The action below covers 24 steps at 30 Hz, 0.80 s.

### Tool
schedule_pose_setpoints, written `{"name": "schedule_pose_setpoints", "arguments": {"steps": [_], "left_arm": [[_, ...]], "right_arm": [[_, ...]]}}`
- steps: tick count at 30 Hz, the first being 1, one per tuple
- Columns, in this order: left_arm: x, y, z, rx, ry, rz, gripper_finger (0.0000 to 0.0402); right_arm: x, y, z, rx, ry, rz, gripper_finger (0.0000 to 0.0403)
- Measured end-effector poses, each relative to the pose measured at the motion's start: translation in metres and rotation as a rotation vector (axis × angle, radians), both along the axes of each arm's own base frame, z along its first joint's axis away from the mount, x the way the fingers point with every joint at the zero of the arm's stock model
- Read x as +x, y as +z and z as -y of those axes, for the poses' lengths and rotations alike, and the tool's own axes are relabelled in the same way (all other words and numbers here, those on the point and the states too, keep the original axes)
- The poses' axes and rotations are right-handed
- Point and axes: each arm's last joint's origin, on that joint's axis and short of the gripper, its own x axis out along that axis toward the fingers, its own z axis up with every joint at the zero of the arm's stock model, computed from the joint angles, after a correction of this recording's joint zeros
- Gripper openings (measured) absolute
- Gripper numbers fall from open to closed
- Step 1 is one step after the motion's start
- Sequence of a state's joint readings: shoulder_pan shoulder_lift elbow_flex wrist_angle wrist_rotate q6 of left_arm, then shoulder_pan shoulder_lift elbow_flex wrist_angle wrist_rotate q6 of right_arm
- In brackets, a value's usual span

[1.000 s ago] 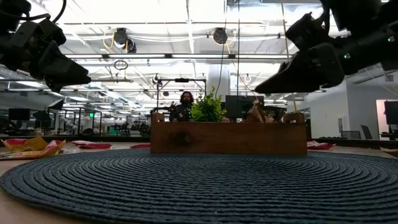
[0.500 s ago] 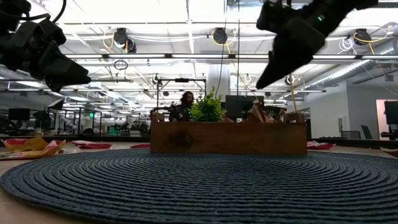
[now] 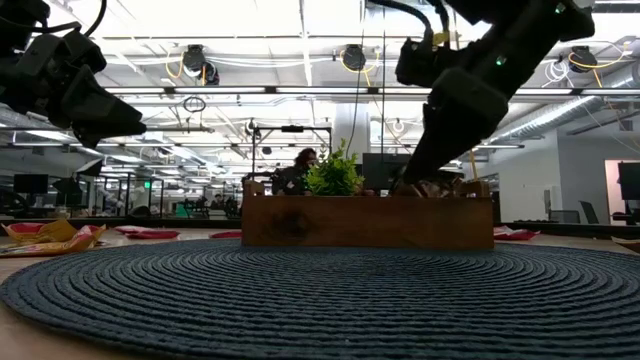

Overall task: Pick & Place Tea
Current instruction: Put the brown tea bag into the right slot of the wooden organizer

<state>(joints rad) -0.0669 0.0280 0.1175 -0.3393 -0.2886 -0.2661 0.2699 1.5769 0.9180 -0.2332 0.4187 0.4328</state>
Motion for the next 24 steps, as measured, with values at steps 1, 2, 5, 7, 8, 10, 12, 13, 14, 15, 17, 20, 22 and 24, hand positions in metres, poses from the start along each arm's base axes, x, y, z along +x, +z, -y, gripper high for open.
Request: {"name": "schedule_pose_setpoints", "arguments": {"steps": [1,2,5,7,8,10,12,13,14,15,17,20,22,24], "left_arm": [[0.000,0.000,0.000,0.000,0.000,0.000,0.0161],[0.000,0.000,0.000,0.000,0.000,0.000,0.0161],[0.000,0.000,0.000,0.000,0.000,0.001,0.0161],[0.000,0.000,0.000,0.000,0.000,0.000,0.0161],[0.000,0.000,0.000,0.000,0.000,0.001,0.0161],[0.000,0.000,0.000,0.000,0.000,0.000,0.0161],[0.000,0.000,0.000,0.000,0.000,0.000,0.0161],[0.000,0.000,0.000,0.000,0.000,0.000,0.0161],[0.000,0.000,0.000,0.000,0.000,0.000,0.0161],[0.000,0.000,0.000,0.000,0.000,0.001,0.0161],[0.000,0.000,0.000,0.000,0.000,0.000,0.0161],[0.000,0.000,0.000,0.000,0.000,0.000,0.0161],[0.000,0.000,0.000,0.000,0.000,0.000,0.0161],[0.000,0.000,0.000,0.000,0.000,0.000,0.0161]], "right_arm": [[0.001,-0.002,0.000,0.001,-0.002,0.002,0.0173],[0.002,-0.003,0.000,0.001,-0.006,0.005,0.0173],[0.002,-0.005,0.001,-0.025,-0.022,0.000,0.0171],[0.002,-0.005,0.001,-0.048,-0.033,0.003,0.0164],[0.001,-0.004,0.001,-0.057,-0.036,0.004,0.0158],[0.002,-0.004,0.000,-0.072,-0.033,0.009,0.0140],[0.002,-0.004,-0.001,-0.076,-0.023,0.006,0.0117],[0.002,-0.004,-0.001,-0.079,-0.017,0.006,0.0103],[0.002,-0.004,-0.002,-0.085,-0.006,0.006,0.0089],[0.002,-0.003,-0.003,-0.093,0.008,0.004,0.0073],[0.001,-0.003,-0.006,-0.107,0.050,-0.004,0.0040],[-0.001,0.002,-0.012,-0.098,0.138,0.004,0.0007],[-0.003,0.009,-0.016,-0.103,0.162,0.031,0.0009],[-0.007,0.016,-0.019,-0.108,0.191,0.043,0.0006]]}}
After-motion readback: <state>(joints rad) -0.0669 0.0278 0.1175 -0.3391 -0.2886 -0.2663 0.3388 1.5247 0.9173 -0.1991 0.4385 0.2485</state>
